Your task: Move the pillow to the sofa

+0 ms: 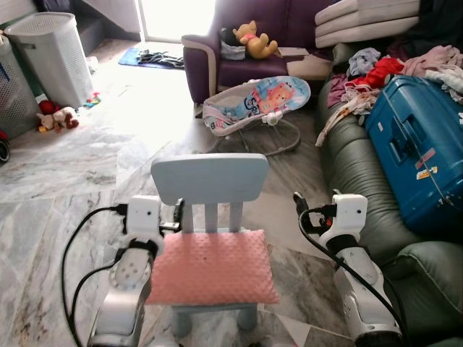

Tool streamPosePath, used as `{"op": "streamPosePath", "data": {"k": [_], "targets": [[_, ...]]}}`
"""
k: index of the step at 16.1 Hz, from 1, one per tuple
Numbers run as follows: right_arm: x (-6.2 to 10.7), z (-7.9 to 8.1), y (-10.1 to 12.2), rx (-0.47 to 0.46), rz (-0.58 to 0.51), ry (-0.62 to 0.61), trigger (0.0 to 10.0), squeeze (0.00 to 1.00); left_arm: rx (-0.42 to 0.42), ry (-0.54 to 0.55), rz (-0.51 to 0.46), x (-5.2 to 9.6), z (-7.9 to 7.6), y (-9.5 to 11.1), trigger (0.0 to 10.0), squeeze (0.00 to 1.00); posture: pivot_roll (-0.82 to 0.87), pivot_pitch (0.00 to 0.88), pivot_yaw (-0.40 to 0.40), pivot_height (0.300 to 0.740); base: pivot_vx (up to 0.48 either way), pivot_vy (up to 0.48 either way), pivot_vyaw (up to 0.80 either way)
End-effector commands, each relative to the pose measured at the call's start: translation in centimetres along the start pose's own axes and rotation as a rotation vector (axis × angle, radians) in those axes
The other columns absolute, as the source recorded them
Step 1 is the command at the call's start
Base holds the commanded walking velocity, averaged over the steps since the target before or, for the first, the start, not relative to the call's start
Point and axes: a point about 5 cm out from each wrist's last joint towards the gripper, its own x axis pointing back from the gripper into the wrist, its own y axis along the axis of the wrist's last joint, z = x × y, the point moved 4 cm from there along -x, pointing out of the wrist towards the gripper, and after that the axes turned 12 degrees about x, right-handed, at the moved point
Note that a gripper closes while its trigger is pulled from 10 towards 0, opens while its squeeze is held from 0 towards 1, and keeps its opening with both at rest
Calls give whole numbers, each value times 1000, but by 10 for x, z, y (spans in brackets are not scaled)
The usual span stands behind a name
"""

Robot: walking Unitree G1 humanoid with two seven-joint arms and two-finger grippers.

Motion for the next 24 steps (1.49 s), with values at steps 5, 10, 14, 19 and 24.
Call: {"op": "streamPosePath", "data": {"k": [5, 10, 14, 19, 24], "targets": [[-3, 3, 9, 10, -12, 0, 10000, 0, -18, 41, 20, 3, 13, 1, 10000, 0, 40, 0, -56, 740, 0, 0, 557], [6, -4, -2, -27, 67, -109, 10000, 0, -11, 5, 62, 11, 12, -5, 10000, 0, 52, 0, -47, 740, 0, 0, 0], [14, -8, -6, -38, 91, -132, 10000, 0, 6, 5, 80, 14, 13, -9, 10000, 0, 49, 0, -38, 740, 0, 0, -600], [13, -7, -4, -52, 90, -132, 10000, 0, -5, -10, 77, 11, 11, -6, 10000, 0, 43, 0, -35, 740, 0, 0, -320], [14, -7, -2, -58, 83, -115, 10000, 0, -1, 4, 77, 13, 14, -6, 10000, 0, 41, 0, -40, 740, 0, 67, 0]]}}
